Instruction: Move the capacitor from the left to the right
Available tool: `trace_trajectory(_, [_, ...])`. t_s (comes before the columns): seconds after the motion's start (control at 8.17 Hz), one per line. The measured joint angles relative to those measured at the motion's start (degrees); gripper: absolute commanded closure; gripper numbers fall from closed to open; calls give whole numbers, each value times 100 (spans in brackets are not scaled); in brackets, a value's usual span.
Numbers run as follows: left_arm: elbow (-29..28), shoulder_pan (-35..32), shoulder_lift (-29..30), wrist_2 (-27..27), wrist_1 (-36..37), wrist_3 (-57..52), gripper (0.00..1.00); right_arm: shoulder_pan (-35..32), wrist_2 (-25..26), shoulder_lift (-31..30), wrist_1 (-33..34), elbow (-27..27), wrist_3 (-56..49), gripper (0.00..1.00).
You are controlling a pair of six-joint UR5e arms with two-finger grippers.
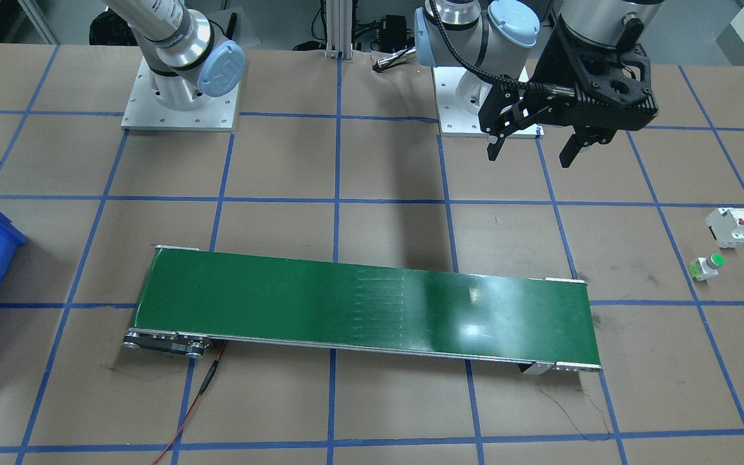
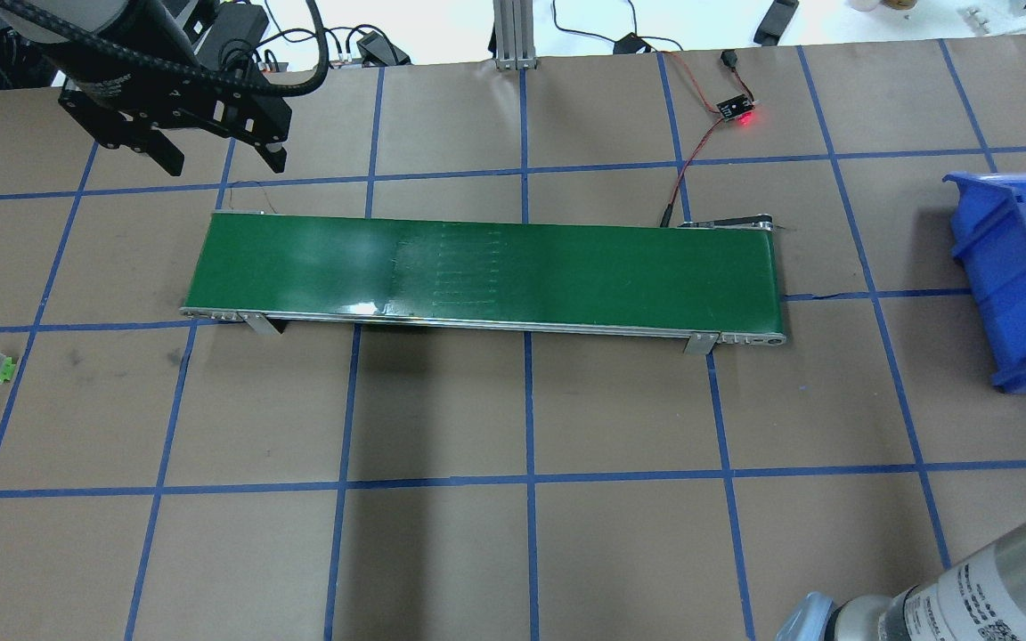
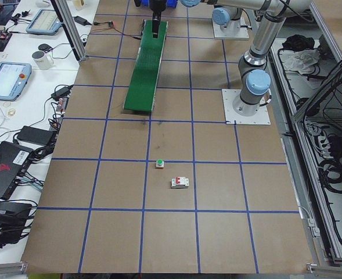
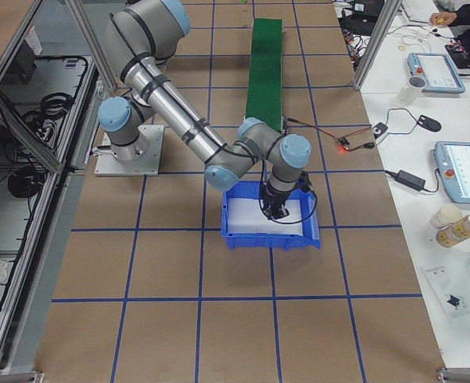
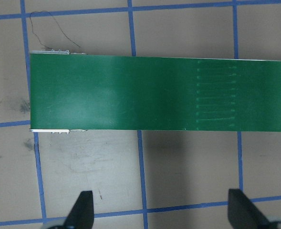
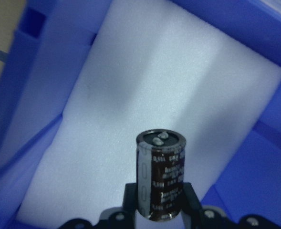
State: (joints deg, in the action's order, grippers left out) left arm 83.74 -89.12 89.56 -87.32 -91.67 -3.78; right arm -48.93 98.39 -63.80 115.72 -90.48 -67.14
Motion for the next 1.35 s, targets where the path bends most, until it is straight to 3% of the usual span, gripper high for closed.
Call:
trace_trajectory(0.37, [5,0,-104,-33,-6,-6,0,47,-23,-2,273,-209,-51,0])
trace_trajectory(0.86, [-7,-8,-182,-25,-51,-16,0,-429,-579,-1581,-925,-143,275,0])
trace_trajectory(1.35, [-8,58,-198,-50,-592,-23,0,-2156,-741,-2809,-2542,36,3031,0])
